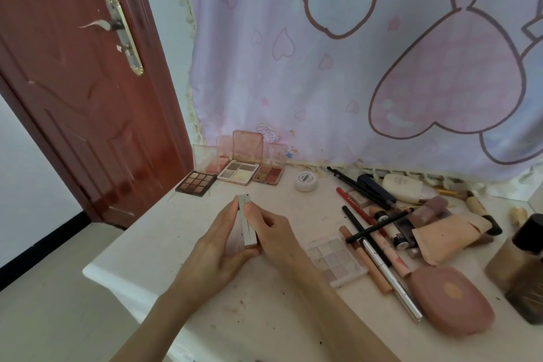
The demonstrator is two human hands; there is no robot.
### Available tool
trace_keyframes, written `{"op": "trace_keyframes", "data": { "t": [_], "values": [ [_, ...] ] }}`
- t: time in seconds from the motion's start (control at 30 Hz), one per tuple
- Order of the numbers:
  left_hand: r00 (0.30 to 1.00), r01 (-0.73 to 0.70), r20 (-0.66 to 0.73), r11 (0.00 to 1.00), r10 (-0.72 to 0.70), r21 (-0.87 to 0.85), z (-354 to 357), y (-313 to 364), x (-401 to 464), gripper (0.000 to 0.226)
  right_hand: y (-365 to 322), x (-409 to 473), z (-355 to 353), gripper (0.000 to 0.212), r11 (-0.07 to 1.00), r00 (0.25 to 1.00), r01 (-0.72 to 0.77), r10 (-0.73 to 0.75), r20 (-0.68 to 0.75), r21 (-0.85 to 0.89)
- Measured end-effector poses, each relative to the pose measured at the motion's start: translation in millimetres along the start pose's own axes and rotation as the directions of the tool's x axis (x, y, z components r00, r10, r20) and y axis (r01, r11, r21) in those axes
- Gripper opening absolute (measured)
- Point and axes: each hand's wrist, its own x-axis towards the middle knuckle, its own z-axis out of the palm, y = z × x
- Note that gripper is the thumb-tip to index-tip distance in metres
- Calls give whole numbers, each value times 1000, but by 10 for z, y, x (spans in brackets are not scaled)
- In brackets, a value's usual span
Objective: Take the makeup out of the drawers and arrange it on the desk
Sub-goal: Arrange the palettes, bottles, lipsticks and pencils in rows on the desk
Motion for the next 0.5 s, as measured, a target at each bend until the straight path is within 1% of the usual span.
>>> {"op": "trace_keyframes", "data": {
  "t": [0.1, 0.23, 0.37, 0.5],
  "values": [
    [1000, 9, 27, 1000, -8, -12, -15, 21, 65, 79, 0, 4, -28, 37, 998, 1000, -18, 20, -24, 63],
    [989, -47, 142, 995, 34, 92, -102, 29, 289, 83, 35, 52, -61, 42, 976, 992, -72, 90, -83, 207],
    [973, -62, 228, 994, 40, 91, -157, 61, 424, 81, 49, 101, -40, 52, 933, 983, -90, 138, -117, 350],
    [960, -48, 280, 997, 30, 55, -271, 60, 499, 76, 48, 133, -39, 47, 893, 979, -113, 176, -106, 436]
  ]
}}
